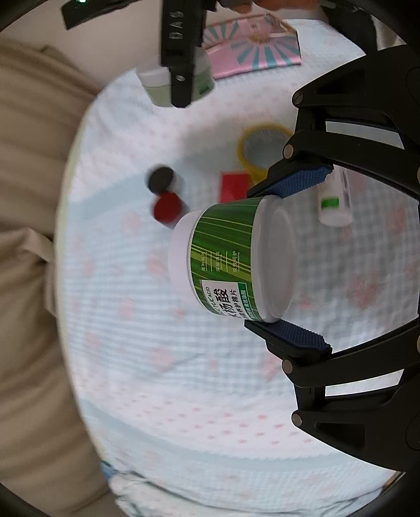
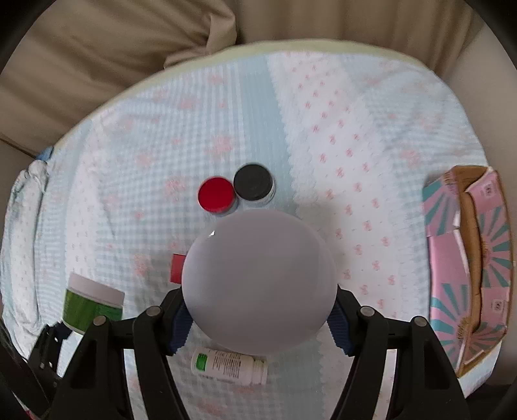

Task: Organize rigid objects
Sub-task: 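Carry the green jar and white container toward the cardboard box with both tools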

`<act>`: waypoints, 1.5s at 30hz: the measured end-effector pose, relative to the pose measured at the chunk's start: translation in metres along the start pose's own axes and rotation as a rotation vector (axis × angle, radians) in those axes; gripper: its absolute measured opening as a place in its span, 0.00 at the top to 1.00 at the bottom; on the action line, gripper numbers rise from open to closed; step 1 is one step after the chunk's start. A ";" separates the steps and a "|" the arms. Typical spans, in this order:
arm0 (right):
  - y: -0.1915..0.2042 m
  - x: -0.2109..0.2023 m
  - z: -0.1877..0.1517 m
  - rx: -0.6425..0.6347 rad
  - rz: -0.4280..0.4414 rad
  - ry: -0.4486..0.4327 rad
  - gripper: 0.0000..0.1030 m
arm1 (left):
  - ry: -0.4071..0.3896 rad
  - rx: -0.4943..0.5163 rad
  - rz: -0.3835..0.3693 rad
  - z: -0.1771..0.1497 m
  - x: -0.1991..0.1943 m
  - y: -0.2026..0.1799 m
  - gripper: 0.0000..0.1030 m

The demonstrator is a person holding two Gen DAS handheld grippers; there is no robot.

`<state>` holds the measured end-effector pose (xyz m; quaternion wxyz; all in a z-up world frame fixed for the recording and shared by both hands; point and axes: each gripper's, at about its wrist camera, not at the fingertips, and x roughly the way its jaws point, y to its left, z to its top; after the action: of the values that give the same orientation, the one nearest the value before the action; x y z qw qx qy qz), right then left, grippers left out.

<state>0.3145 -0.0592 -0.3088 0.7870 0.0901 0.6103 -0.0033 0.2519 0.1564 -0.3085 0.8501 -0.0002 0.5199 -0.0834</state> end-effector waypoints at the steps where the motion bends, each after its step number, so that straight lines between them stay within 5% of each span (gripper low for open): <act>1: -0.003 -0.012 -0.001 0.006 0.006 -0.016 0.36 | -0.021 0.016 -0.009 0.007 -0.010 -0.005 0.35; 12: -0.085 -0.147 -0.012 0.079 -0.024 -0.181 0.36 | -0.174 0.155 -0.156 0.077 -0.101 -0.116 0.35; 20: -0.185 -0.198 -0.043 0.148 -0.097 -0.210 0.36 | -0.182 0.241 -0.268 0.103 -0.113 -0.231 0.35; 34: -0.326 -0.158 -0.085 0.267 -0.131 -0.094 0.36 | -0.051 0.355 -0.398 0.098 -0.032 -0.421 0.35; 45: -0.364 -0.074 -0.090 0.226 -0.059 0.034 0.36 | 0.079 0.388 -0.355 0.094 0.074 -0.478 0.35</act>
<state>0.1678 -0.4116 -0.3093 0.7608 0.1602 0.6218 -0.0939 0.3005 -0.3335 -0.2890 0.7852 0.0748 0.5190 -0.3294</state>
